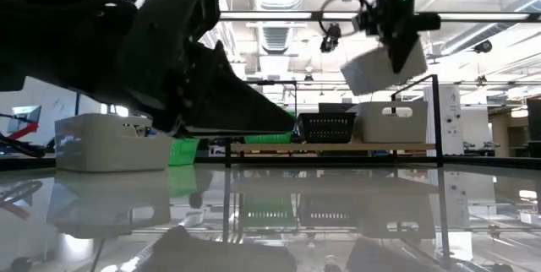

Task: Stack baskets on shelf by color
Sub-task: Stack the bottom gray bin on top of the other gray bin on the shelf

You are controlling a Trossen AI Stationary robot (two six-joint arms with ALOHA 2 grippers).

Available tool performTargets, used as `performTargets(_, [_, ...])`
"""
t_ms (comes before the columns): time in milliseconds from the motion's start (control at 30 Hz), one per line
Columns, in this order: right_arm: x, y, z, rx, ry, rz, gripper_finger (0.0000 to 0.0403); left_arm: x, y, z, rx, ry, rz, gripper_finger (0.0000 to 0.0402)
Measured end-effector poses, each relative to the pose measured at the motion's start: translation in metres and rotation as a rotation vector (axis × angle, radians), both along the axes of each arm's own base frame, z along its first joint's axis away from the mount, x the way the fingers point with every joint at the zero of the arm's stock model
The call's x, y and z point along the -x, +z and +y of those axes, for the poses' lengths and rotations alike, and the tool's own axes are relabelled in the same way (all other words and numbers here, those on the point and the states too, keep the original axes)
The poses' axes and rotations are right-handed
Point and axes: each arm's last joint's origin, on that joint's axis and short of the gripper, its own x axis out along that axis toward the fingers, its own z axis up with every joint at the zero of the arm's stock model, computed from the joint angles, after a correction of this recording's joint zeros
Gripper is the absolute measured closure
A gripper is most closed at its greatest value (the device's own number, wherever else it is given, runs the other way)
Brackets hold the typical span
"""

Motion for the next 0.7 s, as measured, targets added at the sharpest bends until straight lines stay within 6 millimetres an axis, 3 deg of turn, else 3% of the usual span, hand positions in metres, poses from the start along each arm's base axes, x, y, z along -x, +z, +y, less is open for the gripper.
performTargets(200, [0.003,-0.016,-0.031,-0.068,-0.007,0.061,0.0394,-0.004,0.001,0.007,-0.006,0.018,-0.006,0.0343])
performTargets(500, [-0.012,-0.036,-0.035,-0.22,0.047,0.052,0.0394,-0.006,0.001,0.011,-0.027,0.018,-0.002,0.0343])
performTargets(700, [-0.015,-0.038,-0.034,-0.289,0.048,0.007,0.0394,-0.006,0.001,0.011,-0.027,0.017,-0.002,0.0343])
